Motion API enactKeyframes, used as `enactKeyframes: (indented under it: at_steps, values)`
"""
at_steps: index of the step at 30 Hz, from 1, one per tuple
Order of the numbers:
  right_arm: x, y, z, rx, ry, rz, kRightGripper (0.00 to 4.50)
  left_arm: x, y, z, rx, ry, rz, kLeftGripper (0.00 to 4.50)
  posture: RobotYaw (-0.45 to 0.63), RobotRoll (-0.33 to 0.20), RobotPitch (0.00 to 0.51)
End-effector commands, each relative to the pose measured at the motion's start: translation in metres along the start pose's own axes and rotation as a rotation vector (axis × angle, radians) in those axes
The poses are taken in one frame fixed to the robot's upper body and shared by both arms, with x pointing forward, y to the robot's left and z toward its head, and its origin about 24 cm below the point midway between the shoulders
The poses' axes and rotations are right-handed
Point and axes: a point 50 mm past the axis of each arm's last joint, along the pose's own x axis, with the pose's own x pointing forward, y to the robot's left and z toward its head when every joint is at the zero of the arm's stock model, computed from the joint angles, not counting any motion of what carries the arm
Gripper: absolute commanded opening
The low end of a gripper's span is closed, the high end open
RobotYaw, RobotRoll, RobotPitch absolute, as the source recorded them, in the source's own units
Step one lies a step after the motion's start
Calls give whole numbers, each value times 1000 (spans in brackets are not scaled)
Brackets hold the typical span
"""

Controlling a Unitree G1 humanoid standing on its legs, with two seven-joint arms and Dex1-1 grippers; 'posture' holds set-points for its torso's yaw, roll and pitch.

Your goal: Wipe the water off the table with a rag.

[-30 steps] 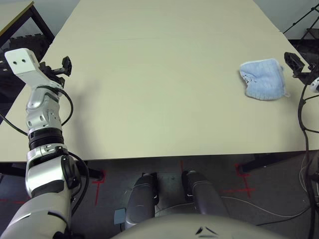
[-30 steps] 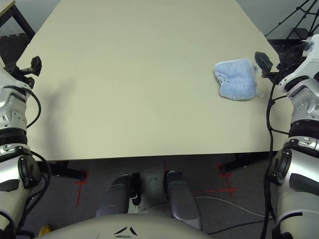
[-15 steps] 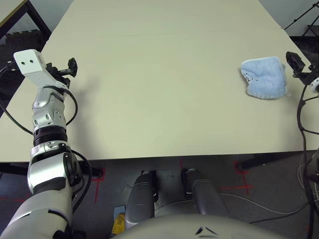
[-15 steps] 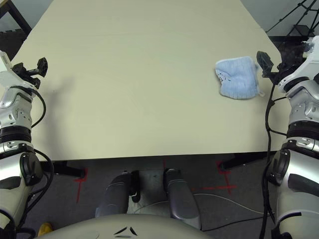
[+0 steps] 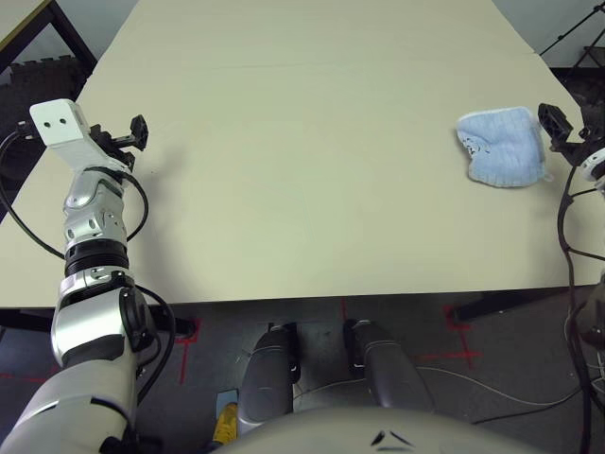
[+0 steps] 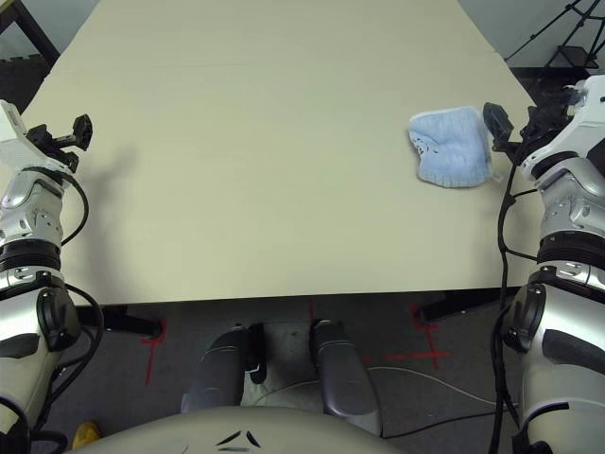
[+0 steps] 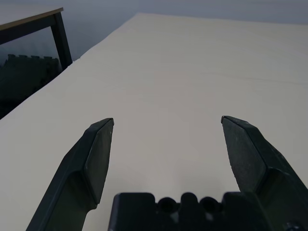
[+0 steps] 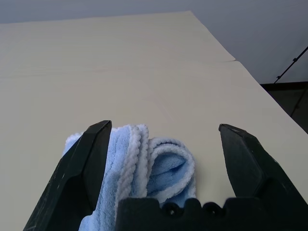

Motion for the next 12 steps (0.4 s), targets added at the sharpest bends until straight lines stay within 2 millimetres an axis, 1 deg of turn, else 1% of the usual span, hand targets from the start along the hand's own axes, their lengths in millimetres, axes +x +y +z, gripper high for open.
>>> enactKeyframes:
  at_steps: [1,12]
  values:
    - [0,0,-1,12,-10,0,4449,0,3,-2,6,11,13,4500,-159,0,181]
    - [2,1,0,17,-10,1,4449,1,1,-1,4,1,14,4500,-146,0,166]
